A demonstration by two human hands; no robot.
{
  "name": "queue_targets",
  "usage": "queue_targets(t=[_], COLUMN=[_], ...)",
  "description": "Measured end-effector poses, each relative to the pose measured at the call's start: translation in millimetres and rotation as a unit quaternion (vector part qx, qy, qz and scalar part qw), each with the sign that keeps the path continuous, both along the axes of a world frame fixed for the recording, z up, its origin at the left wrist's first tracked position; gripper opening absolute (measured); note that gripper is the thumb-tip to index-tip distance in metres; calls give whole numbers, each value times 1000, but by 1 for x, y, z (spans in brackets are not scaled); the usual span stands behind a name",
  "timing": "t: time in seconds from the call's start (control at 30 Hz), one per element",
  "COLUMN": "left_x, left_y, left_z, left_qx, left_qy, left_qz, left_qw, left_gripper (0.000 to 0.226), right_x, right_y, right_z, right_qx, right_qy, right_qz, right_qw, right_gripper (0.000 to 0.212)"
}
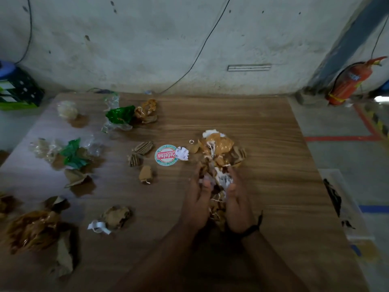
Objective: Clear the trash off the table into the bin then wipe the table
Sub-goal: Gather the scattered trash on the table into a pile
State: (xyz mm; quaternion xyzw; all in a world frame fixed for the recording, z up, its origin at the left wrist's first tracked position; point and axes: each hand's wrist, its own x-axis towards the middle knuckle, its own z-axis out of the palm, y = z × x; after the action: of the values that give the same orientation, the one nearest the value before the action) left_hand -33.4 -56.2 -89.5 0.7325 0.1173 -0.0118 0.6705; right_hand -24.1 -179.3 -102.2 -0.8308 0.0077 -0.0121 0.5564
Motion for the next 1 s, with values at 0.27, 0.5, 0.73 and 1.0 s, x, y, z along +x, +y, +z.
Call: queue_targets(t=[0.27, 0.5, 0.73, 1.0], left_x=[18, 79, 84, 11], left_y=[45, 57, 44, 119], left_z=[14, 18, 23, 22], left_qx=[73, 155, 73, 154], left_qy=[-63, -28, -29, -112], left_qz=[147, 11, -44, 71], left_qw=[984, 987, 996, 979], left_gripper=[72, 54, 36, 55], right_x=[40, 135, 132, 121], right_y=[-51, -48, 23, -87], right_z=[24, 31, 33, -12], right_qx=[-1, -93, -38, -63], right_qy=[-9, 75, 80, 137], right_qz=[-105, -9, 138, 1], right_qw=[994, 993, 986, 989], right_gripper=[79, 82, 71, 75])
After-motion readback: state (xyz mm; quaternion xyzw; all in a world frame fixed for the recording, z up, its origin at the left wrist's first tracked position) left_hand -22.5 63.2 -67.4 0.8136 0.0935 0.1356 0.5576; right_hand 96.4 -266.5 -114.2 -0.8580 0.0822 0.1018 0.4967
